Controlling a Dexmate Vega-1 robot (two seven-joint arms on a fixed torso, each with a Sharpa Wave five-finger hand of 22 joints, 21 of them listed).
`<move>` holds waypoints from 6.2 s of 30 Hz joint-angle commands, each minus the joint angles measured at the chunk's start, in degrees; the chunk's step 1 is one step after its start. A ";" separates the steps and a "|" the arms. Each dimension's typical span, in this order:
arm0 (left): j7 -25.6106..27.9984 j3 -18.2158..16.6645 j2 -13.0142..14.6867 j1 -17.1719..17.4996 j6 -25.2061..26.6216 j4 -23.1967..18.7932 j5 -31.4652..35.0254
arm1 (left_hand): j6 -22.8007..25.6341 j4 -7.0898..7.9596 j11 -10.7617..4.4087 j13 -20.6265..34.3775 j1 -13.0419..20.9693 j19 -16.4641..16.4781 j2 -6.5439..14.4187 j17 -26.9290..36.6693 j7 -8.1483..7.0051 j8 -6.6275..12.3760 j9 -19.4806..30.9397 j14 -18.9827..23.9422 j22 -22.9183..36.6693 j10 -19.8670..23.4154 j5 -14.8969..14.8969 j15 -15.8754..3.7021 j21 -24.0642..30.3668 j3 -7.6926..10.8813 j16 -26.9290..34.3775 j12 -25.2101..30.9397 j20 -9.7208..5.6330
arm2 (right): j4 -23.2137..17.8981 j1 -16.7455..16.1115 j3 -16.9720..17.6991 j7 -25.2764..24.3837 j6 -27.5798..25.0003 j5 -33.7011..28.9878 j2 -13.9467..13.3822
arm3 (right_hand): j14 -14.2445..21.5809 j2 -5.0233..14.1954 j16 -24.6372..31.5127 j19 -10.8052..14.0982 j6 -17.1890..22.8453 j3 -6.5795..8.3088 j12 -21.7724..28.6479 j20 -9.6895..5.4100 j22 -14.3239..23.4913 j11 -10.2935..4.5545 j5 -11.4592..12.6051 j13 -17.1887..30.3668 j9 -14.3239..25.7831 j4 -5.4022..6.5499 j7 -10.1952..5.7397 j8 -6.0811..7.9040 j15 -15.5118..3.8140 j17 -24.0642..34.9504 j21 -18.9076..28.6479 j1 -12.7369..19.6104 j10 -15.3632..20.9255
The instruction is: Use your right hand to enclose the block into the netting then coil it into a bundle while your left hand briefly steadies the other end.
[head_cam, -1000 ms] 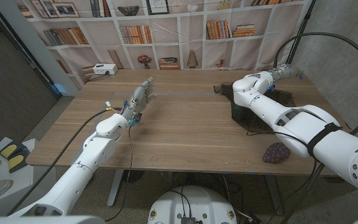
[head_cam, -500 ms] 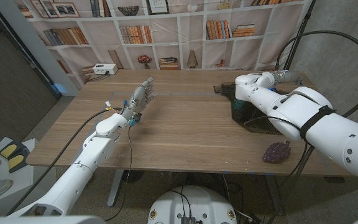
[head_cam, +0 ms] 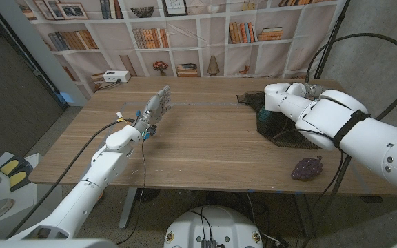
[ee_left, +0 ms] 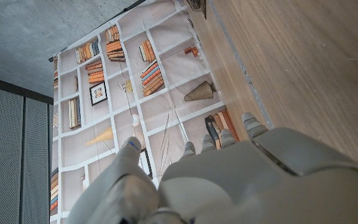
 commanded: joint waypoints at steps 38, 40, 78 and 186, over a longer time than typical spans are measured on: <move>0.64 -0.17 0.46 1.04 0.58 -1.89 0.08 | -3.35 -0.40 -0.04 0.31 0.41 -0.09 0.33 0.25 -0.07 0.15 0.09 -1.14 0.31 -4.82 0.52 -0.05 0.33 -0.11 -0.16 0.24 0.28 | 0.17 -0.35 -13.83 -3.03 4.22 18.11 -4.13 | 28.11 6.93 20.44 7.42 37.89 3.18 19.42 -3.52 0.78 -4.59 5.35 7.31 2.75 -12.51 -1.96 10.46 -9.89 10.96 0.99 23.72 37.62; 0.65 -0.20 0.48 1.11 0.66 -2.00 0.00 | -3.33 -0.40 -0.04 0.31 0.41 -0.10 0.33 0.25 0.01 0.16 0.09 -1.17 0.31 -4.87 0.52 -0.06 0.33 -0.12 -0.17 0.22 0.27 | 0.07 -1.11 -11.47 -8.11 2.00 18.05 -3.35 | 29.98 7.70 21.65 7.96 39.12 3.51 20.63 -4.16 0.85 -4.47 5.34 8.40 3.49 -12.67 -1.40 11.63 -9.80 11.99 1.31 24.83 38.34; -1.16 0.05 0.99 0.01 0.85 -1.07 -0.44 | -3.30 -0.50 0.00 0.30 0.48 -0.11 0.62 0.25 0.09 0.18 0.09 -1.24 0.32 -4.82 0.52 -0.16 0.37 -0.18 -0.13 0.28 0.24 | -61.86 -38.55 31.88 -45.36 3.41 -11.41 -5.90 | 33.60 7.78 21.96 10.16 41.54 3.39 25.77 -4.42 1.04 -4.46 5.23 13.51 4.88 -12.46 0.45 14.80 -9.76 14.01 3.11 26.73 40.97; -1.84 -0.53 0.94 0.91 0.86 -0.37 -1.69 | -2.63 -1.04 -0.14 0.30 1.28 0.11 1.93 0.22 0.03 0.29 0.10 -0.94 0.34 -4.81 0.30 -0.08 0.54 0.08 -0.03 0.31 0.40 | -93.38 -51.39 43.28 13.78 30.92 8.39 -24.22 | 5.49 1.62 1.59 -6.06 -3.06 -11.68 0.22 5.26 0.89 2.95 5.86 2.13 0.16 1.40 1.96 -2.75 -0.13 7.56 -5.23 0.49 3.38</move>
